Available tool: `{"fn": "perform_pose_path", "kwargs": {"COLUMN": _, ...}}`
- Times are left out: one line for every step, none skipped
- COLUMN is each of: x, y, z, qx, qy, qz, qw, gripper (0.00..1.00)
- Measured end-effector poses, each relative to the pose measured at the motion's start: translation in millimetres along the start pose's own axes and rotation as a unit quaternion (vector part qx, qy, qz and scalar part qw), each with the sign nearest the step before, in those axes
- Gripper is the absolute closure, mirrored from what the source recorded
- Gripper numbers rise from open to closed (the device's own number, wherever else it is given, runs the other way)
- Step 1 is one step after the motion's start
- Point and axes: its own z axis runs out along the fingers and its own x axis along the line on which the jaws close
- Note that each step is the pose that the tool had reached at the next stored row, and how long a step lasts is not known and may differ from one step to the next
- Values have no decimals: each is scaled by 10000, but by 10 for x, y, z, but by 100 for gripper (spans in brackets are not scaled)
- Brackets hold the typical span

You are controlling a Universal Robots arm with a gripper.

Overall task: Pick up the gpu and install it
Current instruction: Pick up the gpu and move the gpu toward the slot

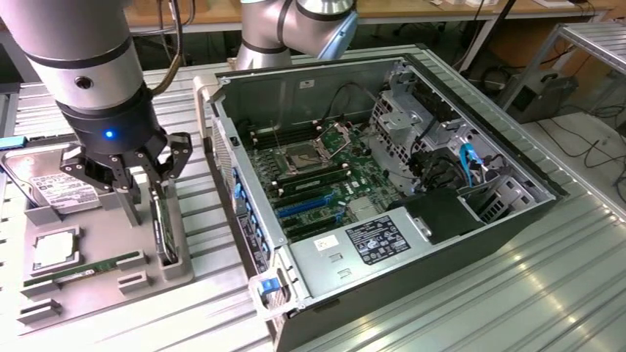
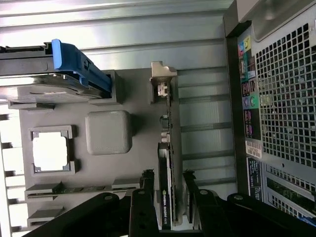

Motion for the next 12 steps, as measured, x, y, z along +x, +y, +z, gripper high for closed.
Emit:
{"fn": "perform_pose_path", "kwargs": {"x": 3, "y": -1, "z": 24, "qx": 0, "qy": 0, "qz": 5, "qw": 10000, "gripper": 64}}
{"fn": "perform_pose_path", "kwargs": {"x": 7, "y": -3, "z": 53, "qx": 0, "qy": -1, "qz": 11, "qw": 10000, "gripper": 64}}
{"fn": "perform_pose_path", "kwargs": {"x": 11, "y": -4, "z": 84, "qx": 0, "qy": -1, "qz": 17, "qw": 10000, "gripper": 64}}
{"fn": "perform_pose_path", "kwargs": {"x": 14, "y": -6, "z": 111, "qx": 0, "qy": -2, "qz": 23, "qw": 10000, "gripper": 64}}
{"fn": "perform_pose_path", "kwargs": {"x": 16, "y": -7, "z": 134, "qx": 0, "qy": -2, "qz": 29, "qw": 10000, "gripper": 64}}
{"fn": "perform_pose_path", "kwargs": {"x": 17, "y": -8, "z": 155, "qx": 0, "qy": -3, "qz": 34, "qw": 10000, "gripper": 64}}
{"fn": "perform_pose_path", "kwargs": {"x": 23, "y": -13, "z": 283, "qx": 1, "qy": -6, "qz": 65, "qw": 10000, "gripper": 64}}
{"fn": "perform_pose_path", "kwargs": {"x": 24, "y": -17, "z": 355, "qx": 1, "qy": -7, "qz": 77, "qw": 10000, "gripper": 64}}
{"fn": "perform_pose_path", "kwargs": {"x": 27, "y": -20, "z": 422, "qx": 2, "qy": -8, "qz": 84, "qw": 10000, "gripper": 64}}
{"fn": "perform_pose_path", "kwargs": {"x": 28, "y": -21, "z": 442, "qx": 4, "qy": -7, "qz": 86, "qw": 10000, "gripper": 64}}
{"fn": "perform_pose_path", "kwargs": {"x": 27, "y": -21, "z": 442, "qx": 4, "qy": -8, "qz": 86, "qw": 10000, "gripper": 64}}
{"fn": "perform_pose_path", "kwargs": {"x": 27, "y": -20, "z": 442, "qx": 4, "qy": -8, "qz": 86, "qw": 10000, "gripper": 64}}
